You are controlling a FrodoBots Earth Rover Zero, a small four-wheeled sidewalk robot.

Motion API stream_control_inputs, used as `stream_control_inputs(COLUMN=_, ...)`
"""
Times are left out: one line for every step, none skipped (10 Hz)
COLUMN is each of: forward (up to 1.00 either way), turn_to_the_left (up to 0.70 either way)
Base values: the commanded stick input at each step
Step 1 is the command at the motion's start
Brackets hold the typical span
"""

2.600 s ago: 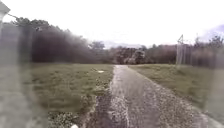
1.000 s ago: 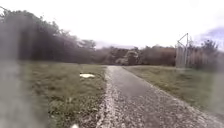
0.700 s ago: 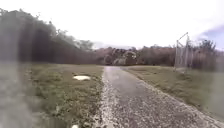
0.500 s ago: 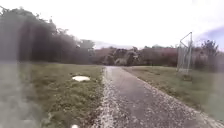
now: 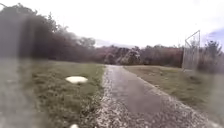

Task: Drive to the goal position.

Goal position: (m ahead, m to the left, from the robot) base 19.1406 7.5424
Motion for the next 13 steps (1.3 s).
stream_control_inputs(forward=1.00, turn_to_the_left=-0.19)
stream_control_inputs(forward=1.00, turn_to_the_left=-0.20)
stream_control_inputs(forward=1.00, turn_to_the_left=-0.22)
stream_control_inputs(forward=1.00, turn_to_the_left=-0.23)
stream_control_inputs(forward=1.00, turn_to_the_left=-0.24)
stream_control_inputs(forward=1.00, turn_to_the_left=0.00)
stream_control_inputs(forward=1.00, turn_to_the_left=0.00)
stream_control_inputs(forward=1.00, turn_to_the_left=0.00)
stream_control_inputs(forward=1.00, turn_to_the_left=0.00)
stream_control_inputs(forward=1.00, turn_to_the_left=0.00)
stream_control_inputs(forward=1.00, turn_to_the_left=0.00)
stream_control_inputs(forward=1.00, turn_to_the_left=0.00)
stream_control_inputs(forward=1.00, turn_to_the_left=0.00)
